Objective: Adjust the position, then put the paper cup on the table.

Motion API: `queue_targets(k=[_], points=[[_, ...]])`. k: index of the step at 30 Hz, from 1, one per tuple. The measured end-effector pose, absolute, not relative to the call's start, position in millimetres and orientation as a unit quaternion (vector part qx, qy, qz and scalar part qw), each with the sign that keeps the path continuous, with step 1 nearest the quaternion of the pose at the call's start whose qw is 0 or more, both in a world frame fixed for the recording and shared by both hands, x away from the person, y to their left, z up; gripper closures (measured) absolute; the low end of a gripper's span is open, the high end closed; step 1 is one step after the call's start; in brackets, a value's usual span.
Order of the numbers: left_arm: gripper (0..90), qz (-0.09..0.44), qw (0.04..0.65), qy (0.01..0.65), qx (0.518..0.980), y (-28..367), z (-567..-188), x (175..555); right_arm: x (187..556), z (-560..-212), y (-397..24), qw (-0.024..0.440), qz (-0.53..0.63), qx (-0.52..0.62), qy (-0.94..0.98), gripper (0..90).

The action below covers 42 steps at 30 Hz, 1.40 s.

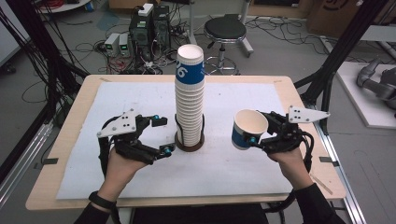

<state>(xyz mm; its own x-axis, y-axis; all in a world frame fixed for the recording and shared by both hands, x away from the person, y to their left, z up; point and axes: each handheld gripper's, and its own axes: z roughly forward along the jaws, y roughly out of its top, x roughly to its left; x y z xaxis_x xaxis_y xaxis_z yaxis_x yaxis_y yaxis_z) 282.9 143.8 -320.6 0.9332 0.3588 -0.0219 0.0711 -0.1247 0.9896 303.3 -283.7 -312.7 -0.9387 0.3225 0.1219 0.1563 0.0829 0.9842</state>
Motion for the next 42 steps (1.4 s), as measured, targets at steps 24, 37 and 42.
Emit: queue_targets(k=[24,37,42], points=[[15.7,0.137,0.641,0.162,0.738,159.6,-326.2,282.6,308.7,-310.7,-292.1,0.093,0.647,0.169,0.738,21.1],[15.6,0.152,0.637,0.185,0.733,177.5,-339.2,276.2,317.3,-306.6,-302.0,0.125,0.646,0.181,0.731,21.1],[15.6,0.152,0.637,0.191,0.731,180.6,-344.5,274.3,321.5,-306.2,-307.1,0.139,0.643,0.187,0.729,21.1]])
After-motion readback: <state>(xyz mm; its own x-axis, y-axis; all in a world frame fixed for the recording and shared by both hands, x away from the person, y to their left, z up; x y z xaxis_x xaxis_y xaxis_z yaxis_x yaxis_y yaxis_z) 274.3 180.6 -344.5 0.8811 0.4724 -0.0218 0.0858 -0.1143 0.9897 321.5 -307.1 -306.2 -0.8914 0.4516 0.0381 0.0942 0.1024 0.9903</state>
